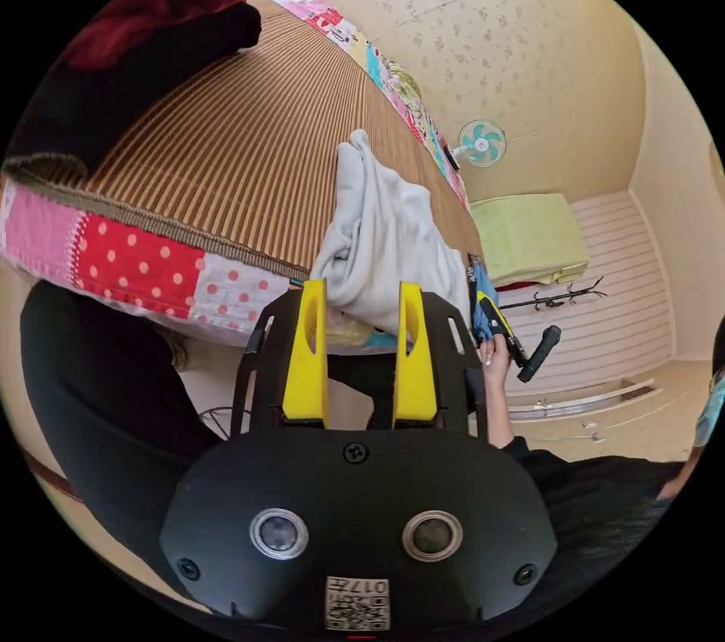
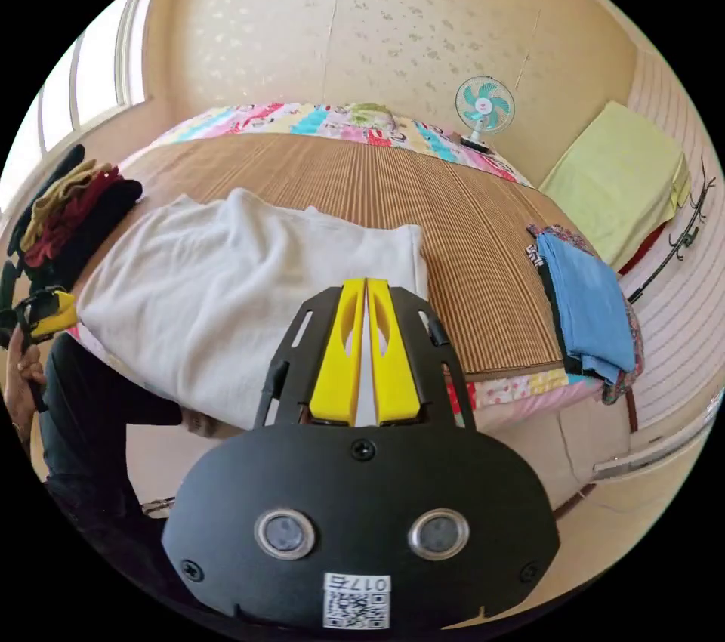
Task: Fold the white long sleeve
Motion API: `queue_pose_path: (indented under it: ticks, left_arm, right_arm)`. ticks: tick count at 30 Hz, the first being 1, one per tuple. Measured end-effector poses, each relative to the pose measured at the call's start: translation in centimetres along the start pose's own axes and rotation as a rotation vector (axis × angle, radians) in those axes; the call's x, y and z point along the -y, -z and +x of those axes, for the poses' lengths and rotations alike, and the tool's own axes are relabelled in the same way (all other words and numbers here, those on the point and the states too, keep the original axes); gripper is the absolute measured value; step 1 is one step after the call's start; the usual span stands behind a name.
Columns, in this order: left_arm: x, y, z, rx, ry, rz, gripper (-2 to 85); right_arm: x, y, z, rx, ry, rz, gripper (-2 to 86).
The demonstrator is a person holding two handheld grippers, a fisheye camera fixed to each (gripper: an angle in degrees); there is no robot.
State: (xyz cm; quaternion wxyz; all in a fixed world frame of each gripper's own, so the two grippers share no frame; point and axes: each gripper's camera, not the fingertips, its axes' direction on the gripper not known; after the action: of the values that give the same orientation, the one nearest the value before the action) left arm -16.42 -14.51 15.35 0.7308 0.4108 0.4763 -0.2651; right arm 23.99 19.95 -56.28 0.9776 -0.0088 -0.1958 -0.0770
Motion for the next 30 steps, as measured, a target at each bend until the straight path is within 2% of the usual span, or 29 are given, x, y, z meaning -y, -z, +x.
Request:
queue_pose_path:
  ticks: [3,5,6,8,9,10,12,15,18,20,22,25,26,27,30]
  left_arm:
    - [-1.4,-2.2,-2.3,-0.086,0.095,0.013,13.5]
    - [-1.6,-3.2,-3.7,-0.173,0.178,0.065,11.7]
    - [-1.5,-3.5,-3.9,-0.196,0.2,0.065,10.7]
    - [-1.1,-4.5,-3.5,-0.223,0.234,0.043,6.6]
    - [-1.0,-4.7,-2.9,-0.234,0.216,0.043,5.6]
    - [-0.5,-5.1,-1.0,-0.258,0.154,0.042,5.3]
    - [0.4,-6.0,3.2,-0.269,0.03,0.036,5.1]
    - [1.2,-9.9,12.0,-0.337,-0.204,0.002,5.0]
    - [-1.1,-16.9,20.7,-0.397,-0.392,-0.104,5.0]
    - [-5.7,-23.2,26.1,-0.393,-0.522,-0.223,5.1]
    - [-9.6,-27.2,28.5,-0.404,-0.597,-0.31,5.1]
    - [-15.3,-30.7,29.9,-0.578,-0.736,-0.461,3.3]
    - [-16.8,-30.9,29.4,-0.596,-0.761,-0.489,5.8]
    - [-17.3,-30.9,28.9,-0.572,-0.761,-0.489,7.0]
    - [-18.1,-28.7,24.1,-0.3,-0.698,-0.351,12.3]
  right_arm:
    - [-0.2,0.9,-0.5,0.294,-0.091,0.133,0.5]
    - [-0.6,-0.8,-2.4,0.381,-0.052,0.126,0.7]
    - [-0.9,-3.1,-4.1,0.391,0.0,0.063,0.6]
    - [-1.5,-9.3,-6.8,0.313,0.085,-0.215,0.6]
    - [-1.8,-10.0,-6.8,0.292,0.091,-0.215,0.5]
    - [-1.6,-8.7,-5.5,0.301,0.066,-0.184,0.5]
    - [-1.0,-7.5,-3.1,0.328,0.031,-0.246,0.5]
    - [-2.7,-2.9,3.8,0.436,-0.101,-0.142,0.5]
    - [-6.1,1.3,11.0,0.493,-0.251,-0.103,0.7]
    - [-8.4,3.7,14.6,0.494,-0.308,-0.094,1.0]
    - [-11.2,6.0,18.6,0.51,-0.353,-0.116,1.6]
    - [-14.3,7.1,22.3,0.577,-0.411,-0.184,3.8]
    - [-14.8,7.1,22.9,0.594,-0.428,-0.194,4.4]
    - [-15.8,7.1,24.0,0.632,-0.459,-0.212,5.7]
    - [-16.8,6.7,25.9,0.724,-0.527,-0.235,9.6]
